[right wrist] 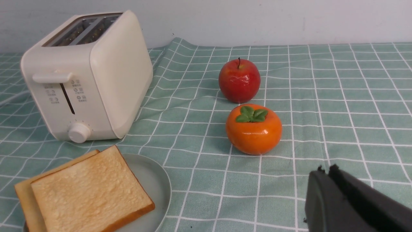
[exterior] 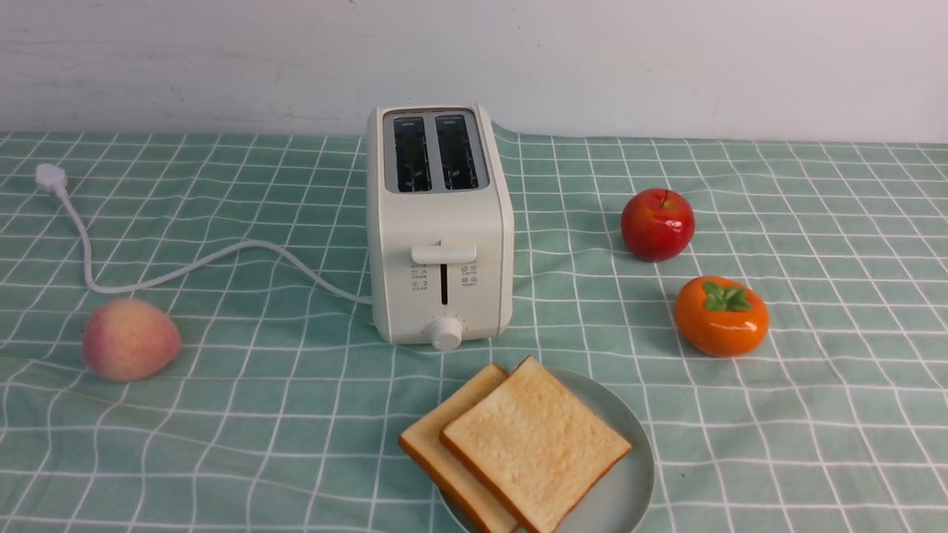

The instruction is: Take toasted bread from bread machine on blue coffee table place on plate.

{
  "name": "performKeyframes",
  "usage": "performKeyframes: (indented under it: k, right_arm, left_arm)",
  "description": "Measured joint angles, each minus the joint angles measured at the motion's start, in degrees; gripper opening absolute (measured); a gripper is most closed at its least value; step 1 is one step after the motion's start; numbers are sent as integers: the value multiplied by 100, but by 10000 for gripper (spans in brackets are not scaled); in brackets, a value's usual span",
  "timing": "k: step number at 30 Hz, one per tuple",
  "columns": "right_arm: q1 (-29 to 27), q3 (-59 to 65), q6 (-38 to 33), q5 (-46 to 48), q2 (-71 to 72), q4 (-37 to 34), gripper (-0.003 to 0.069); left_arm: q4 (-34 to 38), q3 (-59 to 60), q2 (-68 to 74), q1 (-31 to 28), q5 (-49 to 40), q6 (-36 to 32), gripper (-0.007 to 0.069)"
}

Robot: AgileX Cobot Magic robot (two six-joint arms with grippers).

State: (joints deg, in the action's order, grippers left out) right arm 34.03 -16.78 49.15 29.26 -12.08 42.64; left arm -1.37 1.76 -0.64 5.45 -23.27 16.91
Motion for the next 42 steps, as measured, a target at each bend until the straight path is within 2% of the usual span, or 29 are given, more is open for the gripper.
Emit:
performKeyframes:
  k: [17,21,27,30,35,38,42]
  right_arm:
    - [-41,0,0,0,0,0,22]
    - [-459,0,0,-6,0,0,26]
    - [-1459,0,0,0,0,0,34]
    - [-1679,0,0,0,0,15,37]
    - [-1716,33,-84,-105,0,-66,43]
    - [-1740,79,-703,-124,0,-618,43]
    - [-2094,114,-3141,-148,0,-2592,48]
  left_arm:
    - [4,0,0,-196,5,0,17]
    - [4,0,0,-196,5,0,17]
    - [4,0,0,-196,5,4,17]
    - [4,0,0,-196,5,4,17]
    - [4,0,0,-196,5,4,22]
    - [4,0,0,-196,5,11,27]
    - [4,0,0,-196,5,11,33]
